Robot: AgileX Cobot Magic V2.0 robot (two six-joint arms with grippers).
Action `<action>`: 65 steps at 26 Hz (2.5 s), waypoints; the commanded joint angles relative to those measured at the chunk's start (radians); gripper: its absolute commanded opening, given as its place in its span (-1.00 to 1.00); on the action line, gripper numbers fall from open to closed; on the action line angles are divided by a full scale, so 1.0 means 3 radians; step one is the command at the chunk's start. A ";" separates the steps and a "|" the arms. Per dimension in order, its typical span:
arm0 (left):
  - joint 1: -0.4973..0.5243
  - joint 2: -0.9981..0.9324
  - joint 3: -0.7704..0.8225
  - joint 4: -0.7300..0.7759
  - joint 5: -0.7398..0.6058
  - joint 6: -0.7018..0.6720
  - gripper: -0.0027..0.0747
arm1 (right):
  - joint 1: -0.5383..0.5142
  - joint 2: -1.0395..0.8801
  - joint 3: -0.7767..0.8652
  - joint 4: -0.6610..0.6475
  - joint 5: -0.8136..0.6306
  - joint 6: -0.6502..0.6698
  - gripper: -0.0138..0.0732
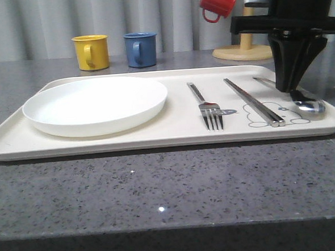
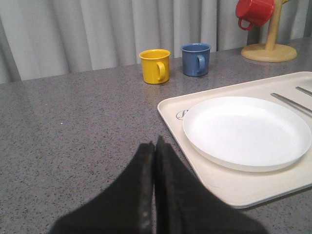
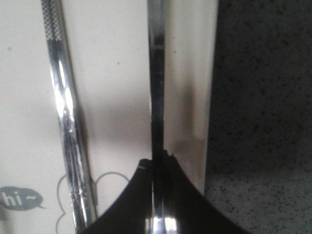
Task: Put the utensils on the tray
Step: 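Lower the spoon with the right gripper onto the tray beside the chopsticks, then open the right gripper and raise it away from the spoon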
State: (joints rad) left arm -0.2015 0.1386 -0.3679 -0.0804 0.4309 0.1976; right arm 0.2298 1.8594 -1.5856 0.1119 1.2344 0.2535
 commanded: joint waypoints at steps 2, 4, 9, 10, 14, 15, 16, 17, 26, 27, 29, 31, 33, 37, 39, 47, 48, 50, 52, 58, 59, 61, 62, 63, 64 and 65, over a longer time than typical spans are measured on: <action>0.0001 0.0039 -0.0093 -0.0040 -0.0282 -0.0027 -0.98 | -0.0005 -0.0134 -0.0105 -0.0022 0.0228 0.0028 -0.65; 0.0001 0.0039 -0.0093 -0.0040 -0.0282 -0.0027 -0.98 | -0.0005 -0.0134 -0.0105 -0.0025 0.0228 0.0028 -0.64; 0.0001 0.0039 -0.0093 -0.0040 -0.0282 -0.0027 -0.98 | -0.0005 -0.0134 -0.0105 -0.0025 0.0228 0.0028 -0.43; 0.0001 0.0039 -0.0093 -0.0040 -0.0282 -0.0027 -0.98 | -0.0005 -0.0134 -0.0105 -0.0025 0.0225 0.0028 -0.37; 0.0001 0.0039 -0.0093 -0.0040 -0.0282 -0.0027 -0.98 | -0.0005 -0.0149 -0.0109 -0.0025 0.0211 0.0025 -0.10; 0.0001 0.0039 -0.0093 -0.0040 -0.0282 -0.0027 -0.98 | -0.0005 -0.0163 -0.0109 -0.0025 0.0207 0.0022 -0.04; 0.0001 0.0039 -0.0093 -0.0040 -0.0282 -0.0027 -0.98 | -0.0005 -0.0184 -0.0109 -0.0025 0.0187 0.0023 -0.01; 0.0001 0.0039 -0.0093 -0.0040 -0.0282 -0.0027 -0.98 | -0.0005 -0.0200 -0.0109 -0.0025 0.0170 0.0009 0.02; 0.0001 0.0039 -0.0093 -0.0040 -0.0282 -0.0027 -0.98 | -0.0005 -0.0599 -0.0120 -0.0025 0.0090 -0.0134 0.03; 0.0001 0.0039 -0.0093 -0.0040 -0.0282 -0.0027 -0.98 | -0.0005 -0.0653 -0.0120 -0.0028 0.0083 -0.0154 0.03; 0.0001 0.0039 -0.0093 -0.0040 -0.0282 -0.0027 -0.98 | -0.0005 -0.0804 -0.0120 -0.0028 0.0072 -0.0209 0.03; 0.0001 0.0039 -0.0093 -0.0040 -0.0282 -0.0027 -0.98 | -0.0005 -0.0940 -0.0120 -0.0031 0.0058 -0.0255 0.01; 0.0001 0.0039 -0.0093 -0.0040 -0.0282 -0.0027 -0.98 | -0.0005 -0.1080 -0.0120 -0.0045 0.0055 -0.0309 -0.06; 0.0001 0.0039 -0.0093 -0.0040 -0.0282 -0.0027 -0.98 | -0.0005 -0.1328 -0.0117 -0.0128 0.0055 -0.0425 -0.33; 0.0001 0.0039 -0.0093 -0.0040 -0.0282 -0.0027 -0.98 | -0.0005 -0.1459 -0.0113 -0.0179 0.0062 -0.0462 -0.50; 0.0001 0.0039 -0.0093 -0.0040 -0.0282 -0.0027 -0.98 | -0.0005 -0.1943 -0.0102 -0.0435 0.0045 -0.0490 -0.84; 0.0001 0.0039 -0.0093 -0.0040 -0.0282 -0.0027 -0.98 | -0.0005 -0.1990 -0.0087 -0.0458 0.0039 -0.0498 -0.84; 0.0001 0.0039 -0.0093 -0.0040 -0.0282 -0.0027 -0.98 | -0.0005 -0.2113 -0.0029 -0.0513 0.0009 -0.0535 -0.84; 0.0001 0.0039 -0.0093 -0.0040 -0.0282 -0.0027 -0.98 | -0.0005 -0.2250 0.0056 -0.0556 -0.0015 -0.0564 -0.84; 0.0001 0.0039 -0.0093 -0.0040 -0.0282 -0.0027 -0.98 | -0.0005 -0.2751 0.0636 -0.0592 -0.0280 -0.0570 -0.84; 0.0001 0.0039 -0.0093 -0.0040 -0.0282 -0.0027 -0.98 | -0.0005 -0.2862 0.0787 -0.0591 -0.0365 -0.0570 -0.84; 0.0001 0.0039 -0.0093 -0.0040 -0.0282 -0.0027 -0.98 | -0.0005 -0.3068 0.1070 -0.0581 -0.0526 -0.0570 -0.84; 0.0001 0.0039 -0.0093 -0.0040 -0.0282 -0.0027 -0.98 | -0.0005 -0.3187 0.1239 -0.0581 -0.0626 -0.0570 -0.84; 0.0001 0.0039 -0.0093 -0.0040 -0.0282 -0.0027 -0.98 | -0.0005 -0.3272 0.1370 -0.0581 -0.0703 -0.0570 -0.84; 0.0001 0.0039 -0.0093 -0.0040 -0.0282 -0.0027 -0.98 | -0.0005 -0.3390 0.1544 -0.0581 -0.0812 -0.0570 -0.84; 0.0001 0.0039 -0.0093 -0.0040 -0.0282 -0.0027 -0.98 | -0.0005 -0.3487 0.1674 -0.0581 -0.0893 -0.0570 -0.84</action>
State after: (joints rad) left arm -0.2015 0.1386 -0.3679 -0.0804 0.4309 0.1976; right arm 0.2298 0.9114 -1.1794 -0.0455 1.1123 0.0936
